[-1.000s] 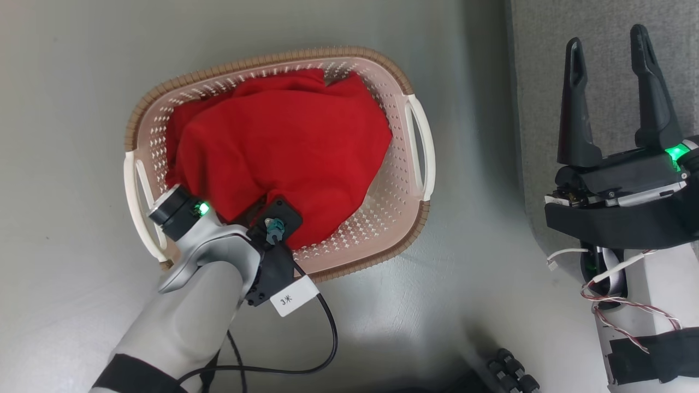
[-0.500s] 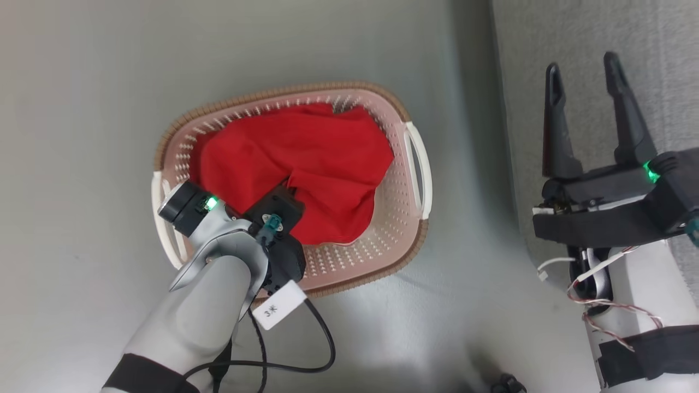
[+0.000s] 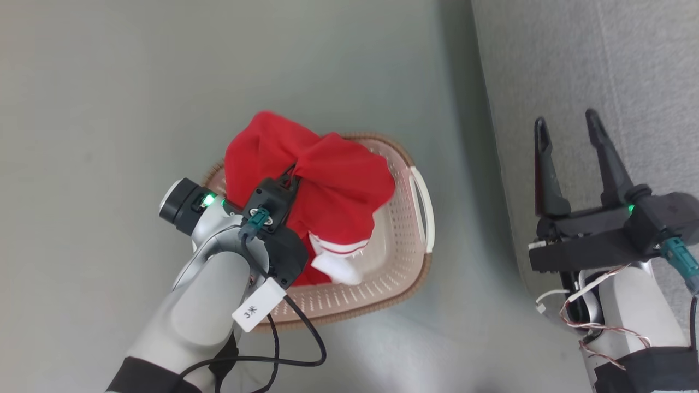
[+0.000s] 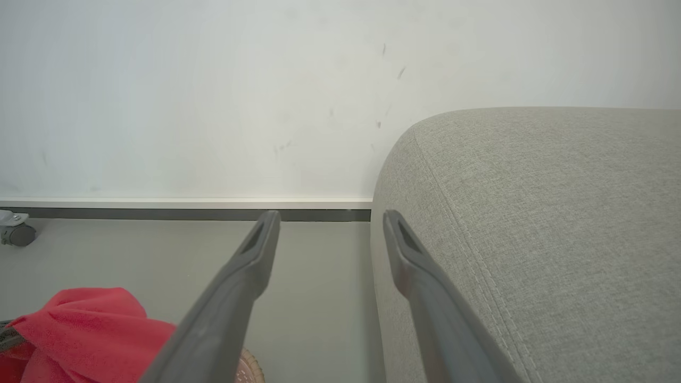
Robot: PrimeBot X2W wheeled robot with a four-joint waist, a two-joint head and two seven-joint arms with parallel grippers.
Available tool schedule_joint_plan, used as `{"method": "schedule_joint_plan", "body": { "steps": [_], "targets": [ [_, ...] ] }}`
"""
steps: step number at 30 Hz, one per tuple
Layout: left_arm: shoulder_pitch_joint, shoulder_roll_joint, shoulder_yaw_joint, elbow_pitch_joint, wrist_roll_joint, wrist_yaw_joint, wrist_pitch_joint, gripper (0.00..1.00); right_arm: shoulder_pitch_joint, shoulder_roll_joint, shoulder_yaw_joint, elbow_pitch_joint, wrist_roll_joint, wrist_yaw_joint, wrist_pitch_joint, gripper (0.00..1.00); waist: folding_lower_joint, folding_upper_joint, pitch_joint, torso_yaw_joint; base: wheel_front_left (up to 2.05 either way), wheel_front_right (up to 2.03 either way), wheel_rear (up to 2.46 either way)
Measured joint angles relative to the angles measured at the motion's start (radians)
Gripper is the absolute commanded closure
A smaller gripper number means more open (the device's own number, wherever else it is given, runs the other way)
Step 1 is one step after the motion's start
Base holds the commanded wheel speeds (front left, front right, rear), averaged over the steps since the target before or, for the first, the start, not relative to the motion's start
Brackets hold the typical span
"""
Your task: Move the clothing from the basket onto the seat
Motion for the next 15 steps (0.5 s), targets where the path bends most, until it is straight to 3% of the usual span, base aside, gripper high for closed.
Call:
{"method": "schedule_joint_plan", "body": {
  "steps": [15],
  "targets": [
    [0.026,-0.003,0.036,-0.075,-0.094,-0.028,-0.012,1.0,0.057,0.002,0.002,0.091,0.017,0.01,0.0,0.0,0.0002,0.0,-0.195,0.045,0.0,0.0,0.0]
  ]
}}
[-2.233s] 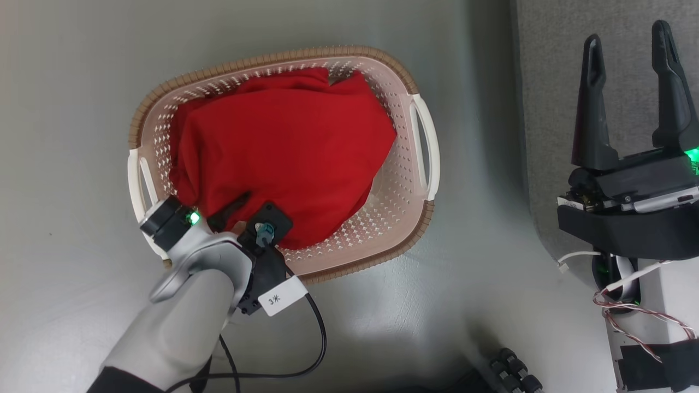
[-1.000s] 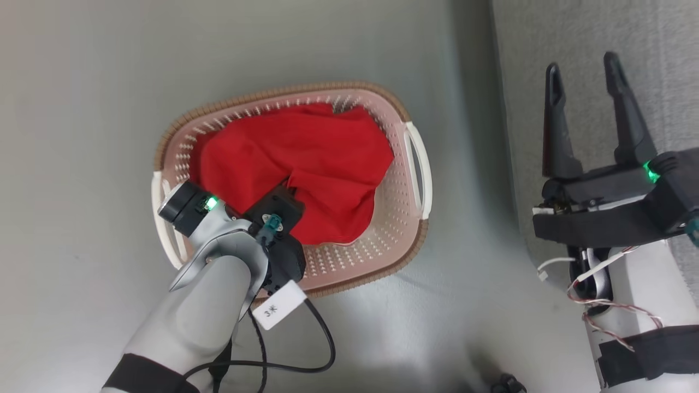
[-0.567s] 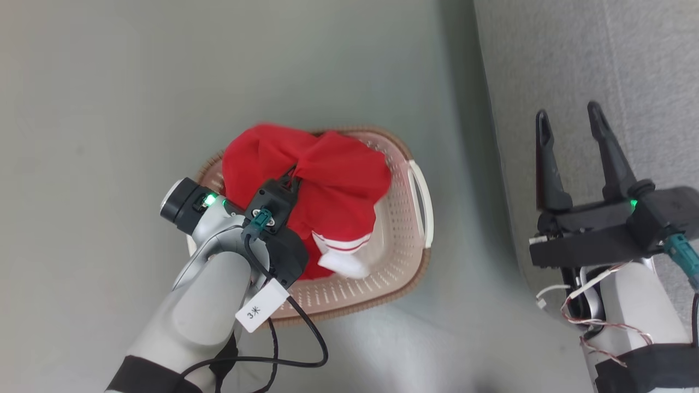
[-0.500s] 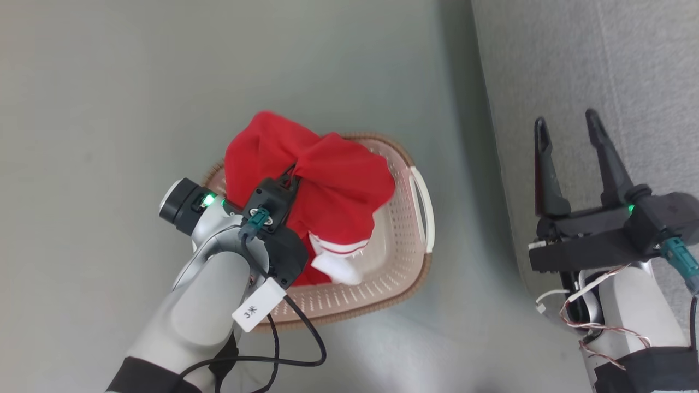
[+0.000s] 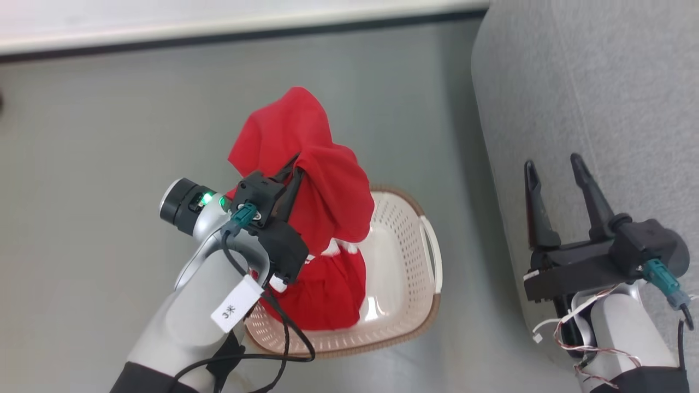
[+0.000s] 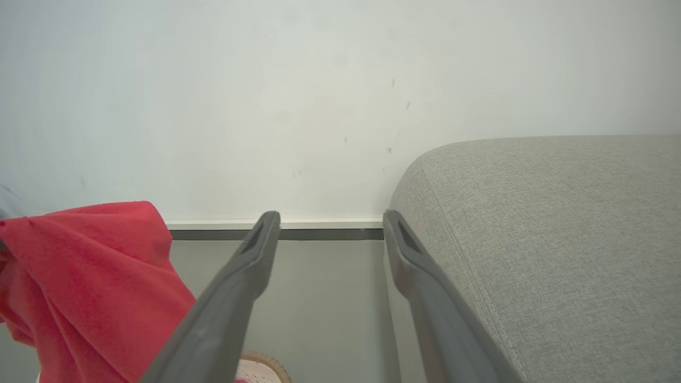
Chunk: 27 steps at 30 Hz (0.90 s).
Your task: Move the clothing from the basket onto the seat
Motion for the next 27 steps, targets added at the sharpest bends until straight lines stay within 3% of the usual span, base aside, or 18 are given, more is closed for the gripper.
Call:
{"method": "schedule_joint_plan", "body": {
  "steps": [27],
  "targets": [
    [0.082,0.0,0.002,-0.056,-0.129,-0.026,0.007,1.0,0.115,0.013,0.075,0.127,0.009,0.025,0.0,0.0,0.0,0.0,-0.357,0.019,0.0,0.0,0.0]
  ]
}}
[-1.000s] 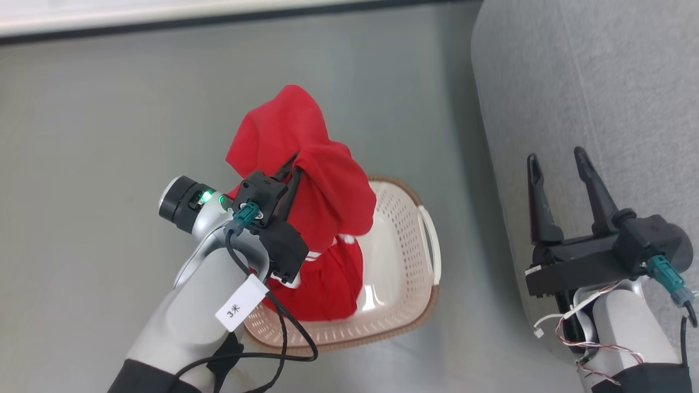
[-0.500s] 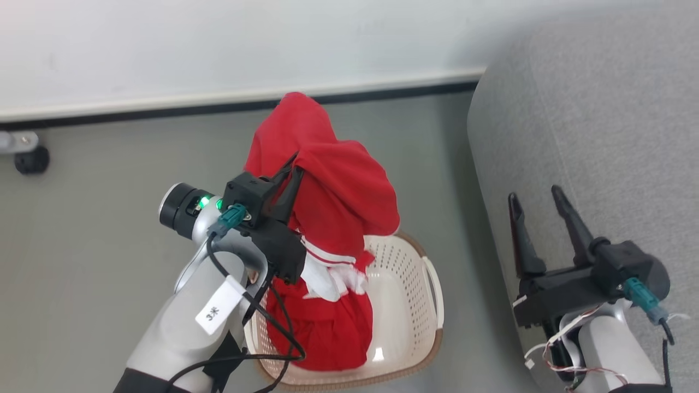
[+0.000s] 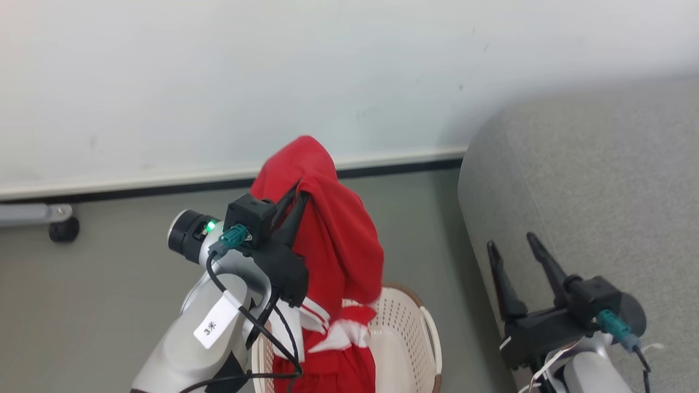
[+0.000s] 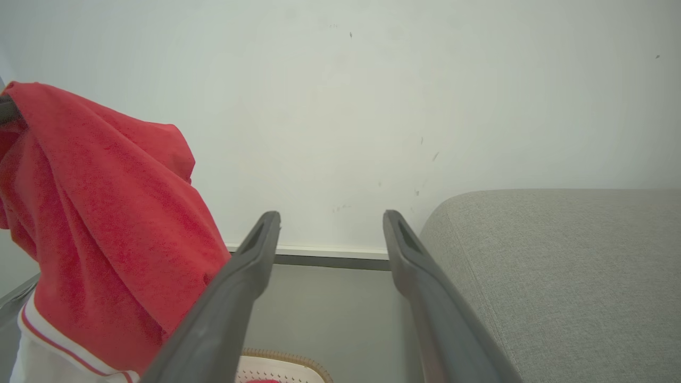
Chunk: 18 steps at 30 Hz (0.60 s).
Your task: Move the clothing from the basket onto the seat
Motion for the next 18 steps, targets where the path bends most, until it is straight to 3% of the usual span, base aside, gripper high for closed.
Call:
{"method": "schedule_joint_plan", "body": {
  "steps": [18],
  "targets": [
    [0.052,0.001,-0.096,-0.12,-0.075,-0.007,0.092,1.0,-0.035,-0.001,0.235,0.145,-0.008,0.017,0.0,0.0,0.0,0.0,-0.182,0.022,0.0,0.0,0.0]
  ]
}}
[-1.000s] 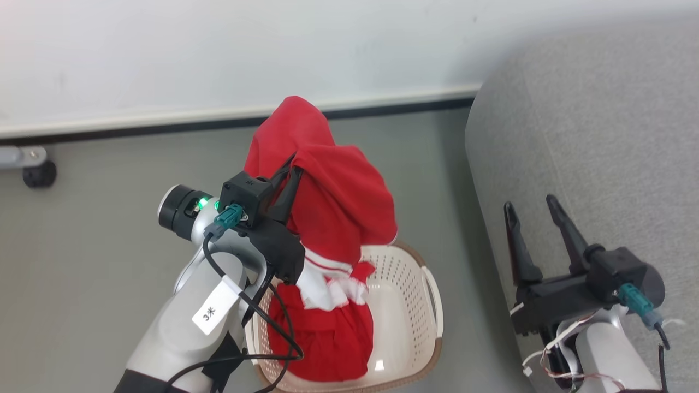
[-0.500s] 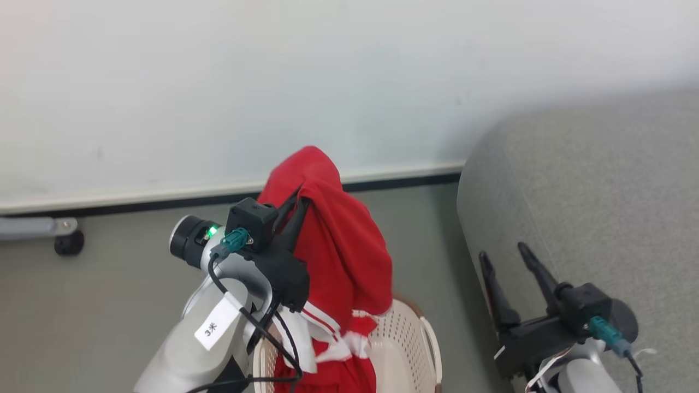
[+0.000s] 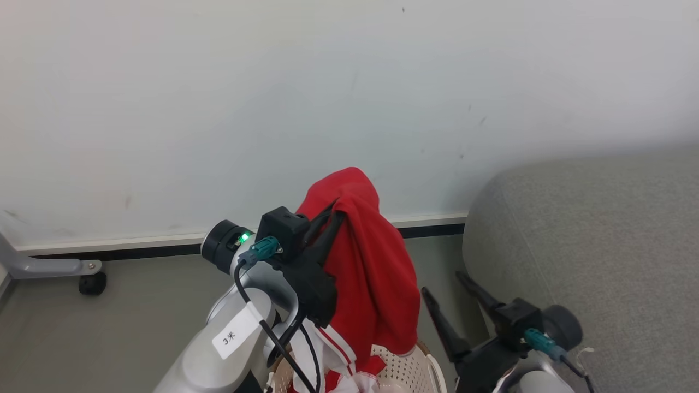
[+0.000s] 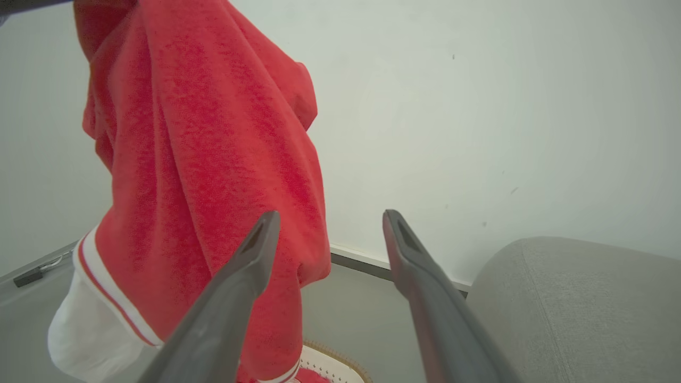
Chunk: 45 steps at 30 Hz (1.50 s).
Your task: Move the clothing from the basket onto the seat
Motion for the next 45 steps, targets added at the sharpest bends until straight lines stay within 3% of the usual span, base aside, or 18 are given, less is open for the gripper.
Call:
{"method": "schedule_joint_plan", "body": {
  "steps": [17,30,32,33,45],
  "targets": [
    [0.002,0.001,-0.074,-0.156,-0.057,0.0,0.092,1.0,-0.12,-0.003,0.272,0.17,0.063,0.0,0.0,0.0,0.0,0.0001,-0.019,0.05,0.0,0.0,0.0],
    [0.014,0.001,-0.086,-0.229,-0.082,0.0,0.153,1.0,-0.231,-0.001,0.319,0.28,0.08,0.0,0.0,0.0,0.0001,0.0002,-0.01,0.063,0.0,0.0,0.0],
    [0.018,0.002,-0.086,-0.235,-0.083,0.0,0.159,1.0,-0.238,0.001,0.327,0.287,0.082,0.0,0.0,0.7,0.0001,0.0001,-0.007,0.065,0.0,0.0,0.0],
    [0.02,0.003,-0.086,-0.237,-0.084,0.0,0.162,1.0,-0.242,0.002,0.328,0.289,0.088,0.0,0.0,1.0,0.0001,0.0001,-0.006,0.065,0.0,0.0,0.0],
    [0.084,0.053,-0.033,-0.255,-0.124,0.027,0.17,1.0,-0.249,0.002,0.325,0.285,0.149,0.0,0.0,1.0,0.0001,0.0001,0.008,0.039,0.0,0.0,0.0]
  ]
}}
